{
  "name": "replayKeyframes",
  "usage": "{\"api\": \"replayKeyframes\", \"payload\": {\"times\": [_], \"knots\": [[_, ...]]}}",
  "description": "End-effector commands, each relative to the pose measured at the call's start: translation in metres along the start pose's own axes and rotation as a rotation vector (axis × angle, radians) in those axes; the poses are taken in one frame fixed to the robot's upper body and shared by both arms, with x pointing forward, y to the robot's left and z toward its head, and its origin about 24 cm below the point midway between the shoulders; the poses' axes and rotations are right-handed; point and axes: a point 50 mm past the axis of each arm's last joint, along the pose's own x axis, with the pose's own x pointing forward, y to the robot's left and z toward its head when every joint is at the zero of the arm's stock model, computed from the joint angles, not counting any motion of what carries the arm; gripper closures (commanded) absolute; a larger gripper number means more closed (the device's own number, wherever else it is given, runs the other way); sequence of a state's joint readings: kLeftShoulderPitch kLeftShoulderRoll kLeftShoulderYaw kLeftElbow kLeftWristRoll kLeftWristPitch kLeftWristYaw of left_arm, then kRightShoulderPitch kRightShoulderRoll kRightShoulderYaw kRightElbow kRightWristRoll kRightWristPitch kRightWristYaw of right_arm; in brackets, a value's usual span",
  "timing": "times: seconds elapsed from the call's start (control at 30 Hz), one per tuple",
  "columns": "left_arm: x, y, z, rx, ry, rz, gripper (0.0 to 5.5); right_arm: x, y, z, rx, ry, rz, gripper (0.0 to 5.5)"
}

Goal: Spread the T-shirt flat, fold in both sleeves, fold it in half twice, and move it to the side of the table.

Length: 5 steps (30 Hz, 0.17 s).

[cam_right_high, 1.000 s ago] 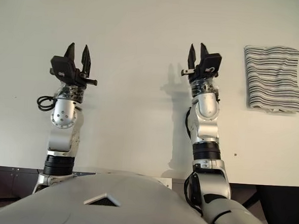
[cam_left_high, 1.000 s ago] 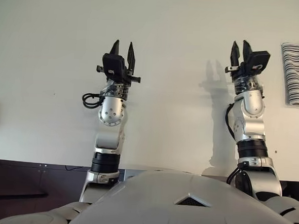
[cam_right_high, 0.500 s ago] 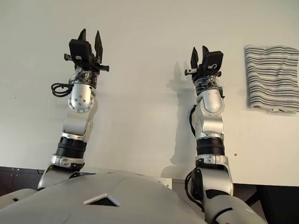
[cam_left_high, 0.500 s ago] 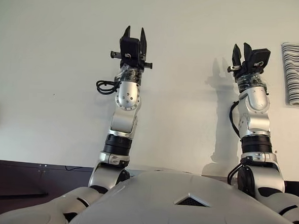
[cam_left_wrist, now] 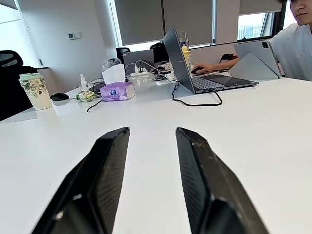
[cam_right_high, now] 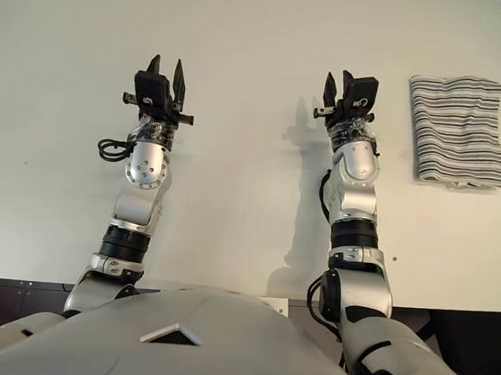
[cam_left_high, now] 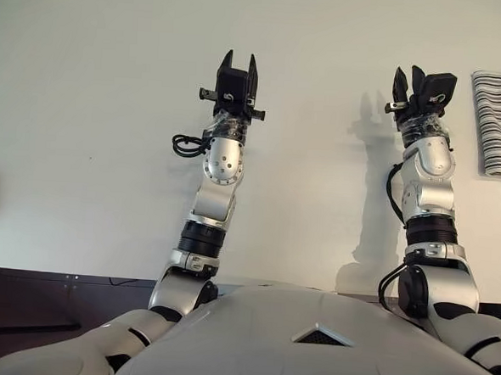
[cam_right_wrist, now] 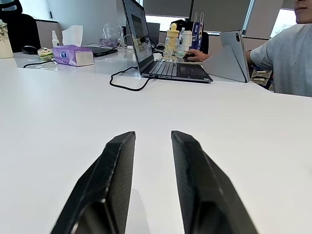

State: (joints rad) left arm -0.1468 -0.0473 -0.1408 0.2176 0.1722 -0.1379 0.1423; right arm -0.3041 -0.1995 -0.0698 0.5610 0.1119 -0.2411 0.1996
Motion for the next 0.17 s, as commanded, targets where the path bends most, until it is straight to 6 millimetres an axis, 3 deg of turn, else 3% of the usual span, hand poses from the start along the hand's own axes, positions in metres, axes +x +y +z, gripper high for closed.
{"api": "replayKeyframes", "payload": {"times": [0.03, 0.17], "knots": [[0.0139, 0.0053, 0.0077, 0.001, -0.034, 0.015, 3.74, 0.0061, 0.0001, 0.0048, -0.002, -0.020, -0.022, 4.15], [0.0204, 0.0107, 0.0058, 0.014, -0.027, 0.024, 3.74, 0.0082, -0.0027, 0.0041, -0.009, -0.014, -0.041, 4.15]]}}
